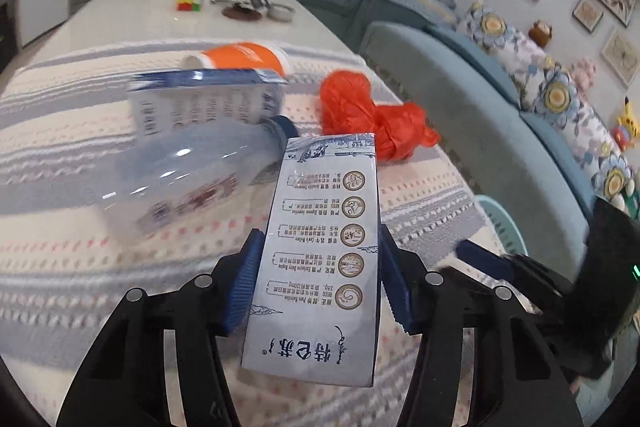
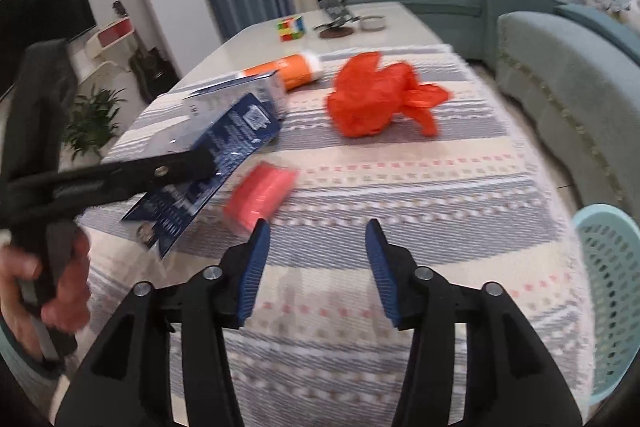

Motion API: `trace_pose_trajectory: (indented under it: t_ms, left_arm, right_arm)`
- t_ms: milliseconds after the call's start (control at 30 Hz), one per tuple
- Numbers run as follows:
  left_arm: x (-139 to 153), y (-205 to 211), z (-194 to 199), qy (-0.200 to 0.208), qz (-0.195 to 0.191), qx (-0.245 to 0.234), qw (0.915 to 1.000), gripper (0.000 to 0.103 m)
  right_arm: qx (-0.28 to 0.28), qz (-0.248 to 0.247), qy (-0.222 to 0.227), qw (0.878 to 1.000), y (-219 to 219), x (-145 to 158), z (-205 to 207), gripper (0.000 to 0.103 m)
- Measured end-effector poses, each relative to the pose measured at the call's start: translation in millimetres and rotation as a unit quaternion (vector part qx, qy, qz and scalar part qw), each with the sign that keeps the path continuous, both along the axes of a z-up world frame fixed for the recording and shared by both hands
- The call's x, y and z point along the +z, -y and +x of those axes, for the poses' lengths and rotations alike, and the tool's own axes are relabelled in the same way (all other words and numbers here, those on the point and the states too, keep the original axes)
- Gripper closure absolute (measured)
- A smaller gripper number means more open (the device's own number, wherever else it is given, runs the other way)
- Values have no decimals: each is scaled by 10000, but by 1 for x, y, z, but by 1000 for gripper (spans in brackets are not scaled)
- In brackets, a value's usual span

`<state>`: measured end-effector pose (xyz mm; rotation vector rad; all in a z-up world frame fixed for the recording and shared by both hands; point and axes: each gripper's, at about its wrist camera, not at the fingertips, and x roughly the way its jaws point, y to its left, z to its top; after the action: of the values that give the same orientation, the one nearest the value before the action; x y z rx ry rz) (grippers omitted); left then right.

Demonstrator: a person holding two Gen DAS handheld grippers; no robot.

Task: Collect trash
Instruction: 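Grasp the white milk carton with the left tool while the right grasps the pink packet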

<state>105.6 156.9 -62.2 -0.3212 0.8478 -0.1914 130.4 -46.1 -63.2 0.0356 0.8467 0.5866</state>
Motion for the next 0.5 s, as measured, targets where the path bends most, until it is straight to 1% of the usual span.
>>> trace_pose_trajectory:
  t_ms: [100, 167, 233, 267, 300, 367, 433, 500]
  left_arm:
    - [1, -16, -21, 24, -24, 277, 9996, 49]
    - [-3, -29, -35, -16, 71, 536, 9985, 49]
    - [-8, -40, -46, -38, 194, 723, 9972, 49]
    - [-10, -44, -49, -48, 186, 778, 9968, 49]
    - [-12, -49, -52, -60, 139, 832, 9964, 49]
    - [-19, -58, -60, -47, 17, 938, 9956, 49]
    - [-27, -63, -64, -42, -82, 1027, 9947, 49]
    - [-30, -64, -69, 79, -155, 1071, 9941, 49]
  right_arm:
    - [205, -84, -231, 9995, -24, -5, 7, 53]
    - [250, -162, -391, 9988, -38, -14, 13, 49]
    - [262, -160, -531, 9981, -46, -22, 18, 46]
    - [282, -126, -630, 9975, -50, -26, 22, 45]
    - [290, -70, -732, 9969, -54, -30, 26, 43]
    - [272, 67, -780, 9966, -59, -33, 33, 34]
    - [231, 128, -799, 9965, -63, -33, 40, 32]
    - [198, 152, -803, 9965, -67, -33, 44, 31]
